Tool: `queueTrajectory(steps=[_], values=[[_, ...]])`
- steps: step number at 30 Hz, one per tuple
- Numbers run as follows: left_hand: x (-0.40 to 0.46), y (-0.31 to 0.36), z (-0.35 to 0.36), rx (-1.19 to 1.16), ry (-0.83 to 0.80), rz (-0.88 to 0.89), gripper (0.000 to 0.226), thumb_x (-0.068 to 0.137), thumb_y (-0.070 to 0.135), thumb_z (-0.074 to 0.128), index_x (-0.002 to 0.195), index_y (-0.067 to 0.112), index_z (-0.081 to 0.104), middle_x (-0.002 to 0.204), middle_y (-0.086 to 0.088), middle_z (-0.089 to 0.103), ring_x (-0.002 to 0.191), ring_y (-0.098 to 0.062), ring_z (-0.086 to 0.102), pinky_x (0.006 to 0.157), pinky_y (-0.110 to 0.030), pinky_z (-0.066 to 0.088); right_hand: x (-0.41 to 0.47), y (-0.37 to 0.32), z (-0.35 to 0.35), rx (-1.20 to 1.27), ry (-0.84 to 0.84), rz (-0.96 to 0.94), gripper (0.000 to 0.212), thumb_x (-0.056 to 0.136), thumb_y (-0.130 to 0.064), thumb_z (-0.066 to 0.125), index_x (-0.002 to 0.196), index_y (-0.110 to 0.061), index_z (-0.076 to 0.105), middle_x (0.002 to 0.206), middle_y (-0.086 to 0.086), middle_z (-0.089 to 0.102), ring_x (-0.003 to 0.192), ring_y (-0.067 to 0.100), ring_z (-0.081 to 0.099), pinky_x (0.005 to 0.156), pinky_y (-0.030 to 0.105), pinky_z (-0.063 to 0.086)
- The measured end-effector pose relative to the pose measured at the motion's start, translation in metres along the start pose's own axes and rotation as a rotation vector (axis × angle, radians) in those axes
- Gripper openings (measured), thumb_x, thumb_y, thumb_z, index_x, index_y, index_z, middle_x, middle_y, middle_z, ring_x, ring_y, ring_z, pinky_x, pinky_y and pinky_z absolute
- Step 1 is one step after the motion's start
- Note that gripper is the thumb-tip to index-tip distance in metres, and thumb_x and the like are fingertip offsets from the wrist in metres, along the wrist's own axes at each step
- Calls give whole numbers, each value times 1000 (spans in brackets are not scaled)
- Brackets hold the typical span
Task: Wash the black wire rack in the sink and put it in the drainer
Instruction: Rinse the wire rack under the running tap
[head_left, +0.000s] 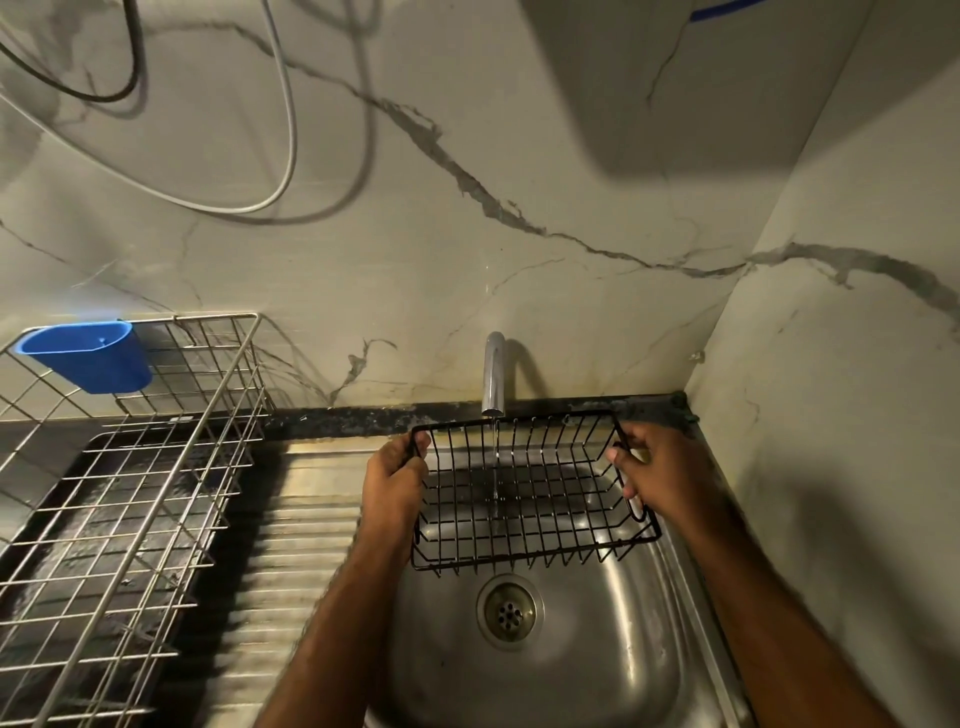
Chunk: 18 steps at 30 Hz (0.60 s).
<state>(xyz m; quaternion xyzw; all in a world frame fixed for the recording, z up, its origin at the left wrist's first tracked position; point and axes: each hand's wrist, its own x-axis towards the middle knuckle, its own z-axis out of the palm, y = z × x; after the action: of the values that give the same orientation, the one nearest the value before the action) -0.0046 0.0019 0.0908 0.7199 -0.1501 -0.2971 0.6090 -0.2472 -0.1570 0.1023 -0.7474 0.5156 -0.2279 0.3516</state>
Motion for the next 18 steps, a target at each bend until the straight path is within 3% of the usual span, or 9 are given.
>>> queueTrajectory(steps=[2, 5, 9, 18], values=[[0, 1, -1, -6, -8, -6, 19, 102, 13, 58, 113, 21, 71, 92, 0, 73, 101, -37, 66, 102, -63, 46, -1, 0, 0, 9, -2, -6, 46, 95, -20, 66, 138, -11, 55, 127, 6, 64, 56, 14, 69, 46, 21, 54], [0, 1, -4, -1, -8, -12, 18, 102, 14, 59, 110, 22, 72, 86, -2, 70, 96, -47, 64, 100, -69, 45, 0, 0, 1, 18, -5, -10, 46, 94, -18, 67, 137, -10, 55, 126, 7, 65, 56, 15, 69, 46, 22, 54], [-1, 2, -4, 4, -8, -17, 22, 101, 8, 57, 114, 19, 72, 97, -3, 74, 89, -26, 62, 96, -67, 51, 0, 1, 3, 31, -7, -15, 46, 94, -18, 67, 138, -10, 55, 125, 6, 66, 53, 14, 68, 44, 21, 52], [-1, 1, -5, -51, -9, -37, 27, 101, 5, 56, 124, 12, 68, 114, -13, 74, 93, -22, 62, 101, -62, 50, 3, 5, 7, 51, -13, -9, 47, 93, -18, 68, 138, -10, 56, 126, 6, 66, 50, 11, 67, 42, 19, 50]])
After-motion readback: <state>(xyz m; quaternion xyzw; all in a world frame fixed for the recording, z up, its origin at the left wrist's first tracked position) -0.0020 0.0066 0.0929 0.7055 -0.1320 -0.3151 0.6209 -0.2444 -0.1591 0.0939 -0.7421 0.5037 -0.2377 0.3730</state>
